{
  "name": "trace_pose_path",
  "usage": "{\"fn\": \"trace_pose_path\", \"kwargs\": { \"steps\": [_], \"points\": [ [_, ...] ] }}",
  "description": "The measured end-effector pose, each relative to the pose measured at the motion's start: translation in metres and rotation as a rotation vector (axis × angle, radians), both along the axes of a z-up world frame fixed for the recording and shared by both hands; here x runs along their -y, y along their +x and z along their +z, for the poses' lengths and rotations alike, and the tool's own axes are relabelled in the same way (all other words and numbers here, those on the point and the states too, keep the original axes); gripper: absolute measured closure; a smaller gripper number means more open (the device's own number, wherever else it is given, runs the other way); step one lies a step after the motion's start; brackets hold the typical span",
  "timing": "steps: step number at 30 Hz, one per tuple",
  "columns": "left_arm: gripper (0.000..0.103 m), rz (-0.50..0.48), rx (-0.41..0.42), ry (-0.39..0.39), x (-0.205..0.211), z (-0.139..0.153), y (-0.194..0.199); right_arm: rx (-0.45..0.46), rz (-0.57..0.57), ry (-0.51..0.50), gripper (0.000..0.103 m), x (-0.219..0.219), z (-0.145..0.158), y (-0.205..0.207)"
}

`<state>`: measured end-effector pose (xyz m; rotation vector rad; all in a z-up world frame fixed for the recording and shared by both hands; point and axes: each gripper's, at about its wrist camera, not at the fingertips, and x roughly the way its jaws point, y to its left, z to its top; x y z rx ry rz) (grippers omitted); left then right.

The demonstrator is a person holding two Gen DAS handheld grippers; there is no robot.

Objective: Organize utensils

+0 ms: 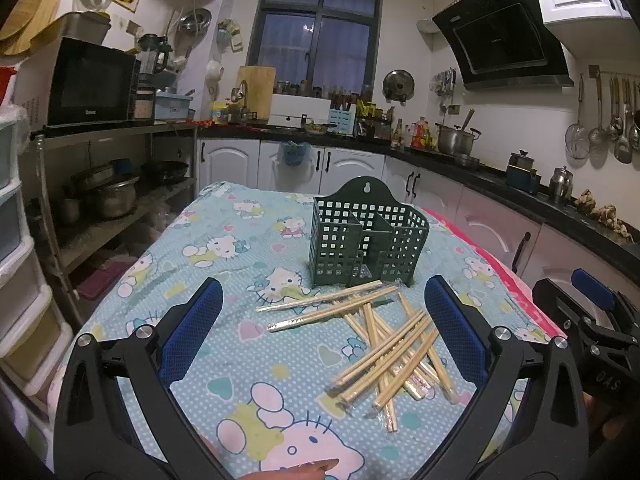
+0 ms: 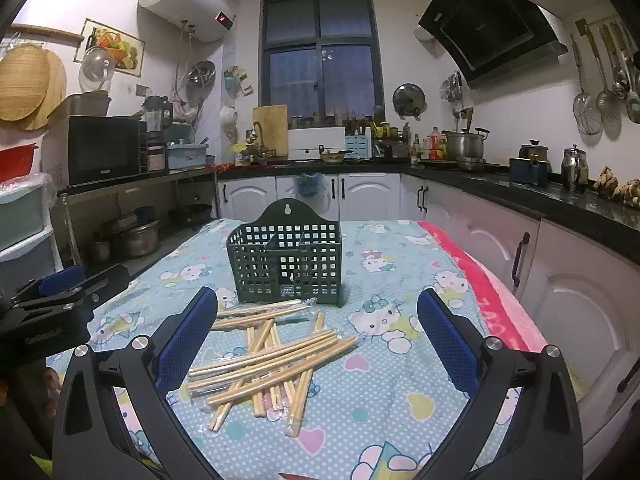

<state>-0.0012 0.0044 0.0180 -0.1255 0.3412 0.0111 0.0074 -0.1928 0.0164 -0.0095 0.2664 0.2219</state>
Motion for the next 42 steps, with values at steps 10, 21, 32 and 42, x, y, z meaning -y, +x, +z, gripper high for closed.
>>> {"fn": "trace_pose_path", "kwargs": {
  "steps": [10,21,32,42],
  "points": [
    [0.010,-0.012,-0.056,-0.043,-0.019,-0.009,0.011,-0.033,0.043,-0.026,0.006,-0.001,-0.002,0.012],
    [0.010,0.005,-0.107,-0.108,-0.050,-0.012,0.029,-0.083,0.043,-0.030,0.006,0.008,0.012,0.043],
    [0.010,-0.009,-0.124,-0.157,-0.063,0.016,0.069,-0.140,0.007,0.003,0.006,0.024,0.041,0.097],
    [0.011,-0.087,-0.242,-0.258,-0.066,0.008,0.120,-0.176,-0.036,0.002,0.006,0.038,0.043,0.131]
  ]
}}
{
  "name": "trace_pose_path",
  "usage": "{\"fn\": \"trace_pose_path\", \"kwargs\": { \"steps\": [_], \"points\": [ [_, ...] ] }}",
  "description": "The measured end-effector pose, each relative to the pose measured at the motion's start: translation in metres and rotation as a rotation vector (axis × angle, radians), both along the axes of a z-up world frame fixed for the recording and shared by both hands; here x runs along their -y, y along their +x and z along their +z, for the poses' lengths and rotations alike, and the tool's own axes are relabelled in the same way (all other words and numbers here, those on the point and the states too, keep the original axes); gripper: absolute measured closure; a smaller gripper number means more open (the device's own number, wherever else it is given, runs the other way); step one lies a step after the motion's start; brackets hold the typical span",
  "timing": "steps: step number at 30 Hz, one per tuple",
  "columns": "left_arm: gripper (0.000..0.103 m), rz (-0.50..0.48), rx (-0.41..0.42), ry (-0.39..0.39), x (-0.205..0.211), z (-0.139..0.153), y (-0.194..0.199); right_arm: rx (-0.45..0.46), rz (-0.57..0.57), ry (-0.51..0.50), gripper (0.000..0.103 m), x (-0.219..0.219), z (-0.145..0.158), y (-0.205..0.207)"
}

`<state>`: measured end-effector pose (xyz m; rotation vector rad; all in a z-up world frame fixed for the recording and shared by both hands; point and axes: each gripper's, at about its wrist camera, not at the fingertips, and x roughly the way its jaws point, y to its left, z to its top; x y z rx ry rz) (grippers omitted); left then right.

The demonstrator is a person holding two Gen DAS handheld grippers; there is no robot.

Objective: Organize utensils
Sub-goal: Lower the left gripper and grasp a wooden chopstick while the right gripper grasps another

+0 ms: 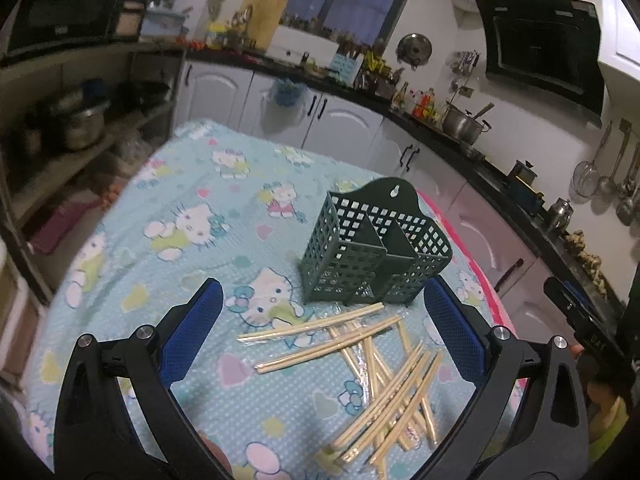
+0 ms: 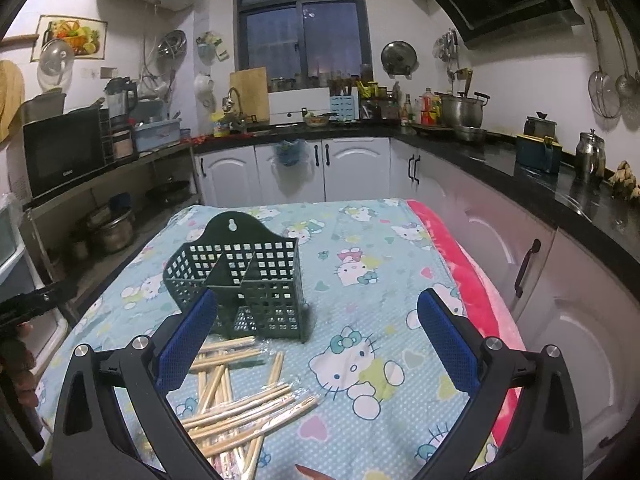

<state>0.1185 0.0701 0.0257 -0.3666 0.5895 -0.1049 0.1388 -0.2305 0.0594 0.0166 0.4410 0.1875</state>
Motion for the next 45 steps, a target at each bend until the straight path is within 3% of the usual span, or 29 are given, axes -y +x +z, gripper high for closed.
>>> {"fn": "trace_pose_path", "kwargs": {
  "steps": [9,11,21,29,39,45],
  "points": [
    [0.033,-0.018,-0.119,-0.087,-0.011,-0.036,0.022,-0.065,0.010,-0.026,0.007,0.001,-0.026,0.009],
    [0.036,-0.014,-0.159,-0.108,-0.016,-0.047,0.024,-0.097,0.015,-0.028,0.016,0.001,-0.035,0.012],
    [0.061,0.000,-0.284,-0.246,-0.042,-0.089,0.028,-0.197,0.049,-0.083,0.033,-0.009,-0.071,0.022],
    [0.064,0.017,-0.381,-0.415,-0.049,-0.120,0.040,-0.237,0.042,-0.092,0.035,-0.007,-0.087,0.027],
    [0.064,0.114,-0.416,-0.454,-0.055,-0.128,0.066,-0.294,0.043,-0.096,0.036,-0.007,-0.101,0.034],
    [0.064,0.166,-0.423,-0.424,-0.052,-0.125,0.078,-0.390,0.061,-0.023,0.046,-0.003,-0.116,0.044]
  ]
}}
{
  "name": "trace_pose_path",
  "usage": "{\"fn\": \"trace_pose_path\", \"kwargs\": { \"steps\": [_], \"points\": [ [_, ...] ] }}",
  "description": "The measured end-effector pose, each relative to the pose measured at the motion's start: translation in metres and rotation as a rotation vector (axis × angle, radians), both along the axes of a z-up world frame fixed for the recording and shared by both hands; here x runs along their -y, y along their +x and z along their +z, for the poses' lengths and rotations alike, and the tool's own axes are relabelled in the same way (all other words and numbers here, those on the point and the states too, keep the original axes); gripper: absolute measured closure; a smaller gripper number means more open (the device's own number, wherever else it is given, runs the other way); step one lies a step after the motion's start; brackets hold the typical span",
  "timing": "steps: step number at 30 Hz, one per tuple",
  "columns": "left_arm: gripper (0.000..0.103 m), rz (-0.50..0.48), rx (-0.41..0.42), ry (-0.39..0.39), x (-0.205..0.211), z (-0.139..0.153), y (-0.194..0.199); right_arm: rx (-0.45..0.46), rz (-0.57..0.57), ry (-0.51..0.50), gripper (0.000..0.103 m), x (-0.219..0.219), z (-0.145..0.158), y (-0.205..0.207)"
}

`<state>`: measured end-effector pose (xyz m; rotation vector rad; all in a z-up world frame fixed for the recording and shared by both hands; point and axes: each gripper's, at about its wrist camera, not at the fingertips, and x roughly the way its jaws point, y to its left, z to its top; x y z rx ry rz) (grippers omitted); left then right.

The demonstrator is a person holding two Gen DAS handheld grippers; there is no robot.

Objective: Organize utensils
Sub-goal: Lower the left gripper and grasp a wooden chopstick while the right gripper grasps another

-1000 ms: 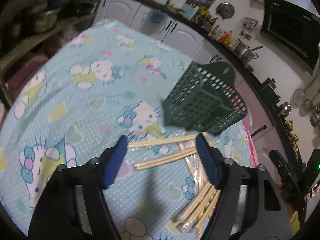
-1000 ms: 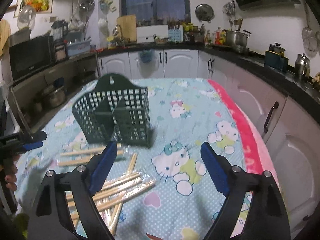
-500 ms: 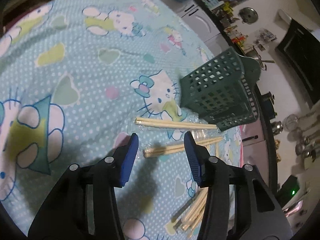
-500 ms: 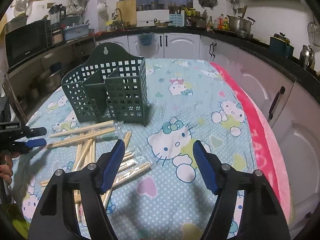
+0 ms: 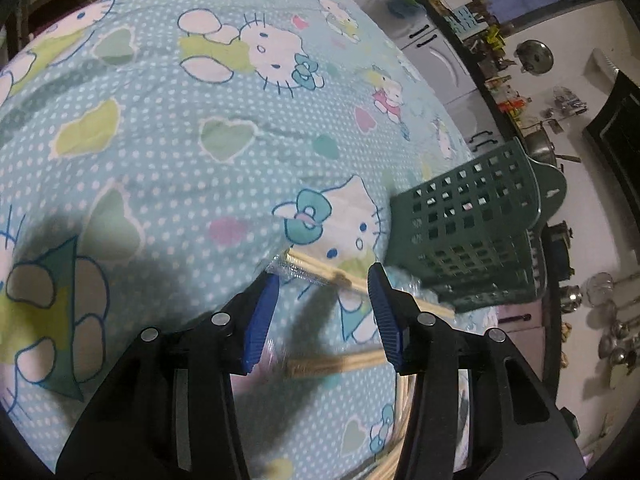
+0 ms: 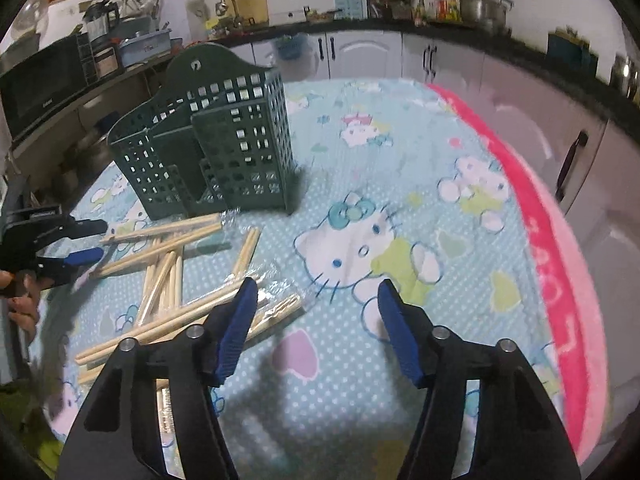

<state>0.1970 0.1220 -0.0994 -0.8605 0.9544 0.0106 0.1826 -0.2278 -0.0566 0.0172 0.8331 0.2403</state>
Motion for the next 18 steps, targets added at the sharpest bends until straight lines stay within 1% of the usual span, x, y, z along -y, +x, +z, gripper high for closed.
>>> {"fn": "trace_pose_path", "kwargs": {
  "steps": [5,9,15,18],
  "points": [
    [0.066,0.033,-0.002,0.039,0.001,0.002,0.002,-0.065,0.008,0.070,0.057,0.001,-0.011,0.006],
    [0.081,0.056,-0.008,0.067,-0.001,0.000,0.003,-0.106,0.013,0.128,0.064,0.004,-0.017,0.011],
    [0.081,0.062,-0.003,0.036,-0.008,-0.003,0.007,-0.150,-0.008,0.187,0.071,0.010,-0.025,0.023],
    [0.077,0.065,0.003,0.001,-0.010,-0.004,0.009,-0.160,-0.012,0.215,0.080,0.014,-0.027,0.028]
  ]
}}
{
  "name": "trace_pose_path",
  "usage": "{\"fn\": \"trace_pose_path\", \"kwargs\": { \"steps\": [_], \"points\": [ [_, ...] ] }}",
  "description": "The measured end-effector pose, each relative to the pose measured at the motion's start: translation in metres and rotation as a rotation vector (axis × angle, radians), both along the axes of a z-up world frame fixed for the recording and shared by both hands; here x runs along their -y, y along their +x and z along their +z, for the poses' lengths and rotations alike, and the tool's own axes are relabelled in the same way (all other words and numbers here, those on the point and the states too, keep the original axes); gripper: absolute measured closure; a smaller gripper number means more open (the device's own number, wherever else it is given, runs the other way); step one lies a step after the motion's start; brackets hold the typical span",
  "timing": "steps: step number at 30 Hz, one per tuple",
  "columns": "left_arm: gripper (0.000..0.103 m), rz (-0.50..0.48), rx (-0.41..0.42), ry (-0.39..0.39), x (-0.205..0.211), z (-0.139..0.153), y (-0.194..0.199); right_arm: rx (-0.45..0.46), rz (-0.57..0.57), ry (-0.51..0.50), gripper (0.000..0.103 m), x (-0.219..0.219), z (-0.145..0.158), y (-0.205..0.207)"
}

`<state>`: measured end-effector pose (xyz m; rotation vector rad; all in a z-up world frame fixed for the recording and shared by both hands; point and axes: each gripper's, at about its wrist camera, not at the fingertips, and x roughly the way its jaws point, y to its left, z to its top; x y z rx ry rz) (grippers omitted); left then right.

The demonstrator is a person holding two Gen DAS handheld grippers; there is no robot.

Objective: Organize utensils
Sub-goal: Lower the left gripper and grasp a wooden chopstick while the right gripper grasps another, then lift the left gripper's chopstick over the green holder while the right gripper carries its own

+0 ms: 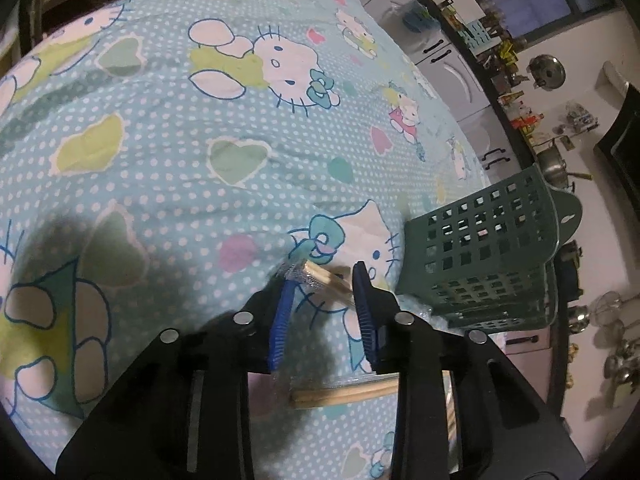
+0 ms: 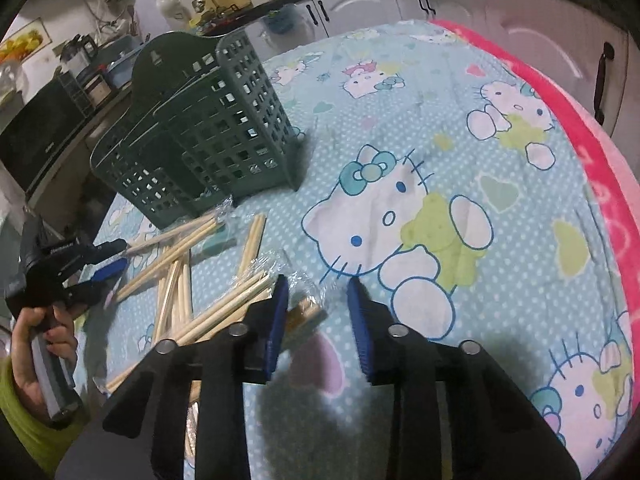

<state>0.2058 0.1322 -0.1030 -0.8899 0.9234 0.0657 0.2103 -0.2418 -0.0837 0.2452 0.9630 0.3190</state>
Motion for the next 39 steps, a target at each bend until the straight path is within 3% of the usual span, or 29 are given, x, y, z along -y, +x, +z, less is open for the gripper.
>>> {"fn": "trace_pose_path", "kwargs": {
  "steps": [2,5,6,12,17,22,29,35,39],
  "points": [
    [0.077,0.001,0.005,-0.009,-0.001,0.000,0.001,-0.002,0.004,0.007,0.091,0.001,0.000,0.002],
    [0.082,0.004,0.005,0.006,0.000,0.000,0.002,0.014,0.015,0.008,0.096,0.002,0.002,0.000],
    [0.088,0.010,0.003,0.013,0.000,-0.001,0.001,0.025,0.018,-0.001,0.097,0.001,0.004,-0.002],
    [0.091,0.005,0.007,0.007,-0.003,-0.002,-0.001,0.088,0.032,-0.027,0.099,-0.004,0.020,-0.011],
    [0.095,-0.021,0.052,-0.044,-0.003,0.004,-0.007,0.132,0.039,-0.045,0.099,-0.010,0.035,-0.017],
    [0.098,-0.058,0.143,-0.022,0.005,0.031,-0.021,0.183,0.054,-0.038,0.099,-0.016,0.053,-0.026],
    [0.100,-0.146,0.303,0.073,0.031,0.084,-0.042,0.269,0.124,-0.026,0.099,-0.031,0.088,-0.041],
    [0.101,-0.206,0.396,0.172,0.055,0.116,-0.051,0.324,0.180,-0.001,0.099,-0.043,0.112,-0.055],
    [0.101,-0.246,0.426,0.191,0.065,0.131,-0.051,0.341,0.209,0.029,0.099,-0.050,0.128,-0.060]
  ]
}}
